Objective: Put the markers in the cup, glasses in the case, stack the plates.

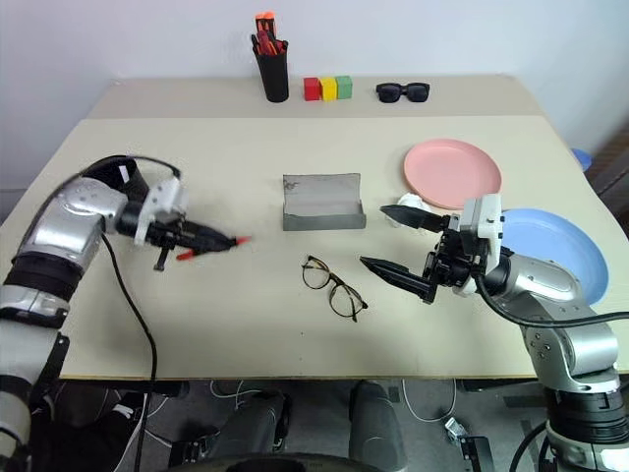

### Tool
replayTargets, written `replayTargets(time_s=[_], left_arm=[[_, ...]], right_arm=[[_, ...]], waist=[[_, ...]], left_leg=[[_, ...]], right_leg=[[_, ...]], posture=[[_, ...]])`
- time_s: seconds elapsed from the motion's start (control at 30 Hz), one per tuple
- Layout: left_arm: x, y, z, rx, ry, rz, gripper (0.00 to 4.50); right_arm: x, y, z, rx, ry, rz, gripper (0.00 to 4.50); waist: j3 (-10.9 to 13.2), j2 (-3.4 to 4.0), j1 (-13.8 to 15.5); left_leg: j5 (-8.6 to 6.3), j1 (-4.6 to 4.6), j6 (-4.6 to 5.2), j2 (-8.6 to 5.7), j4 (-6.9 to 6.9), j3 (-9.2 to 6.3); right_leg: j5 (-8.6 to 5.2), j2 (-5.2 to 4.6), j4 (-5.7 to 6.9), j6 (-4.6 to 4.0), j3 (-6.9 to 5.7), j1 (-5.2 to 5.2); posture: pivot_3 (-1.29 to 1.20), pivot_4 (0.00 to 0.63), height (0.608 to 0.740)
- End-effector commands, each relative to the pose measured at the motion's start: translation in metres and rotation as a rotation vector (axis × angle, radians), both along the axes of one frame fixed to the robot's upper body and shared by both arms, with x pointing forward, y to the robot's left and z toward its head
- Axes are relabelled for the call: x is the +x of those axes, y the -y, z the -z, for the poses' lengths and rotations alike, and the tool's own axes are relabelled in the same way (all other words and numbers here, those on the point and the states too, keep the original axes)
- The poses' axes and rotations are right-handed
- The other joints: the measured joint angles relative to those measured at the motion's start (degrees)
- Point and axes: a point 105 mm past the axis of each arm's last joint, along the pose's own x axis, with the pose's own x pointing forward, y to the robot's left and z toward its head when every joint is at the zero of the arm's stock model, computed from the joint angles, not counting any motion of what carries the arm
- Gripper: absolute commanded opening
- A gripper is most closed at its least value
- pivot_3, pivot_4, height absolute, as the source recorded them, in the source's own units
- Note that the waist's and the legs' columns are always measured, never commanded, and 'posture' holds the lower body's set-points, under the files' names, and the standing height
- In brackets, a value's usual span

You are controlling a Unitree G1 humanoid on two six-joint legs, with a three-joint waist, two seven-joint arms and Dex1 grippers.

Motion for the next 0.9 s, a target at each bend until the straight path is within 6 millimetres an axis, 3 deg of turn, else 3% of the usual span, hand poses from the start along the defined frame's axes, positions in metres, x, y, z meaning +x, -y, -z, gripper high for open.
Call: replayTargets(time_s=[0.03, 0.17, 0.33, 0.5, 0.57, 0.7, 0.9], left_arm=[[0.020, -0.015, -0.078, -0.293, 0.183, -0.193, 0.04], [0.027, -0.039, -0.126, -0.517, 0.344, -0.369, 0.04], [0.023, -0.069, -0.152, -0.666, 0.453, -0.507, 0.04], [0.021, -0.110, -0.176, -0.820, 0.635, -0.721, 0.04], [0.021, -0.118, -0.172, -0.832, 0.650, -0.769, 0.04], [0.021, -0.132, -0.144, -0.819, 0.613, -0.839, 0.04], [0.019, -0.150, -0.134, -0.822, 0.669, -0.920, 0.04]], right_arm=[[-0.007, -0.005, -0.018, 0.012, 0.064, -0.030, 4.50], [-0.006, -0.008, -0.026, 0.062, 0.078, -0.036, 4.50], [0.001, -0.008, -0.049, 0.204, 0.107, -0.035, 4.50], [0.002, -0.010, -0.044, 0.195, 0.099, -0.056, 4.50], [0.002, -0.012, -0.037, 0.164, 0.087, -0.067, 4.50], [0.002, -0.016, -0.029, 0.136, 0.082, -0.076, 4.50], [0.003, -0.011, -0.026, 0.112, 0.084, -0.076, 4.50]], waist=[[0.01, -0.02, -0.20], [0.00, 0.00, -0.35], [0.00, 0.00, -0.06], [0.00, -0.02, 0.20], [0.00, -0.02, 0.18], [-0.03, 0.05, 0.04], [0.00, -0.04, 0.05]], left_leg=[[0.00, 0.00, 0.00, 0.01, 0.00, 0.00], [0.00, 0.05, -0.01, 0.02, -0.02, 0.02], [0.01, 0.05, -0.03, 0.02, -0.02, 0.02], [0.02, 0.01, -0.03, 0.02, -0.02, -0.02], [0.02, 0.01, -0.04, 0.01, -0.02, -0.01], [0.02, 0.06, -0.03, 0.01, -0.04, 0.02], [0.02, 0.02, -0.04, 0.01, -0.01, 0.01]], right_leg=[[0.00, 0.01, 0.01, 0.00, 0.00, 0.00], [0.00, 0.01, -0.01, 0.00, 0.03, -0.01], [0.01, 0.01, 0.00, 0.00, 0.04, -0.02], [0.02, 0.01, -0.04, -0.01, 0.02, -0.02], [0.02, 0.01, -0.04, -0.01, 0.02, -0.02], [0.02, 0.01, -0.01, -0.01, 0.05, -0.01], [0.02, 0.01, 0.00, -0.01, 0.03, -0.03]], posture=[[0.00, 0.150, 0.740], [0.00, 0.150, 0.740], [0.00, 0.150, 0.740], [0.00, 0.150, 0.740], [0.00, 0.150, 0.740], [0.00, 0.150, 0.740], [0.00, 0.150, 0.740]])
